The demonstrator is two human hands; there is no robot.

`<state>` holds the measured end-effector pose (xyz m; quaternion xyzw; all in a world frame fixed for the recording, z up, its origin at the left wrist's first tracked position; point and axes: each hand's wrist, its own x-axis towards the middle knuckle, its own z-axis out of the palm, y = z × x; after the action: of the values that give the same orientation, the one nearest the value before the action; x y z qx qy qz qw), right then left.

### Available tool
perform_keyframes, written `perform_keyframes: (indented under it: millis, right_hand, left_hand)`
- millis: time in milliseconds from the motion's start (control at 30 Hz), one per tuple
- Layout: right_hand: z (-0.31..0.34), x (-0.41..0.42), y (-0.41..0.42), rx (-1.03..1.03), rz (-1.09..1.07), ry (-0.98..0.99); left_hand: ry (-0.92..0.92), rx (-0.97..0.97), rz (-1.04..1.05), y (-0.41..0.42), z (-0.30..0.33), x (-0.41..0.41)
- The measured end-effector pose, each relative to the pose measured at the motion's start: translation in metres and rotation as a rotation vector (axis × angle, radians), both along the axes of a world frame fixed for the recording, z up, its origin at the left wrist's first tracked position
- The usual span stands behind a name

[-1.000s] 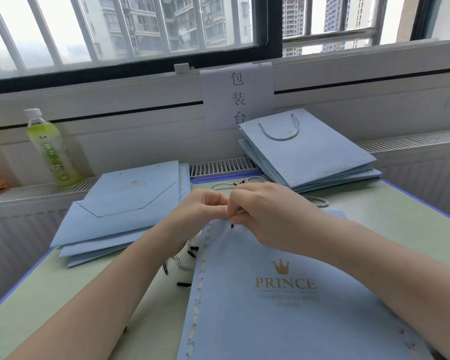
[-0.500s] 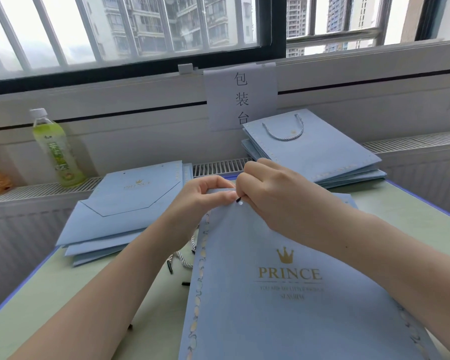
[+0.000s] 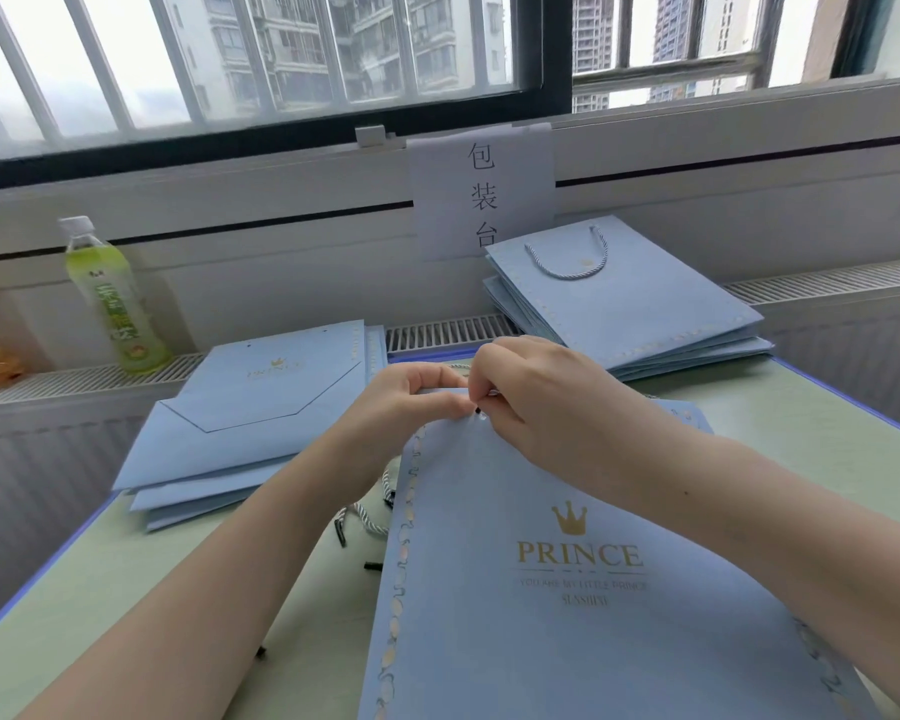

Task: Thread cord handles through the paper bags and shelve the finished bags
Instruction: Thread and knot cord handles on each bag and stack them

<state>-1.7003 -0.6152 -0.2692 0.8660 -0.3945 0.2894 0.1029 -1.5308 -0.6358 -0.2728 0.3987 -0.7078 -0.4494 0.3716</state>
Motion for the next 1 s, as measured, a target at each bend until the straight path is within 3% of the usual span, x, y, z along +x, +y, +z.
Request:
perform_keyframes:
  millis: [200, 500, 600, 733, 1000]
  right_hand:
    - [-0.005, 0.002, 0.000, -0.102, 0.001, 0.077]
    - [0.006, 0.001, 0.001, 0.197, 0.086, -0.172]
    - [0.005, 0.001, 0.000, 0.198, 0.101, -0.251]
    - [0.007, 0.001, 0.003, 0.107, 0.084, -0.287]
    - [0.004, -0.001, 0.000, 0.214, 0.059, -0.370]
  left_hand:
    - [-0.046, -0.007, 0.016, 0.002, 0.001, -0.002]
    - [-0.001, -0.049, 0.049, 0.000, -0.002, -0.001]
    - [0.086, -0.141, 0.074, 0.004, 0.001, -0.003]
    - [0.193, -0.088, 0.059, 0.007, 0.005, -0.001]
    - [0.072, -0.087, 0.097, 0.004, 0.001, 0.001]
